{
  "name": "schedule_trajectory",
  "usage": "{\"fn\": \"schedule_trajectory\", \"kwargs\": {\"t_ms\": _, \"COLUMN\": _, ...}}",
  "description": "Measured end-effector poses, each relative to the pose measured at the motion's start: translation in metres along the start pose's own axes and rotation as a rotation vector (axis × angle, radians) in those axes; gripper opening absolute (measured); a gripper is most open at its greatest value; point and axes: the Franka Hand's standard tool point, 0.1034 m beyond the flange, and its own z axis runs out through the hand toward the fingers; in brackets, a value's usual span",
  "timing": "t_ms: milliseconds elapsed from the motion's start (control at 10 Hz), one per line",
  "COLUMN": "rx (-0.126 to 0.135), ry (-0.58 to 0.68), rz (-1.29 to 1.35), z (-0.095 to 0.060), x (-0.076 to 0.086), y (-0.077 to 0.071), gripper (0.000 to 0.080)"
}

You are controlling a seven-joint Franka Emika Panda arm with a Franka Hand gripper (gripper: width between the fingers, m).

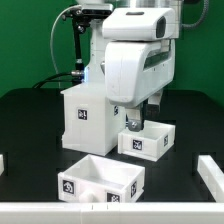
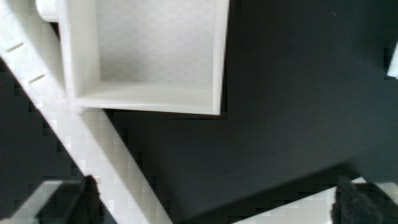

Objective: Assemble drawer

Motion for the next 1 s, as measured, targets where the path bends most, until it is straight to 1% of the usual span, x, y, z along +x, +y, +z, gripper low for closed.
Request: {"fn": "schedule_trajectory", "kwargs": {"t_ms": 1000, "rx": -0.001, "ry": 0.000, "rz": -0.001, "z": 0.0006, "x": -0.0009, "y": 0.0000, "gripper": 0.0650}}
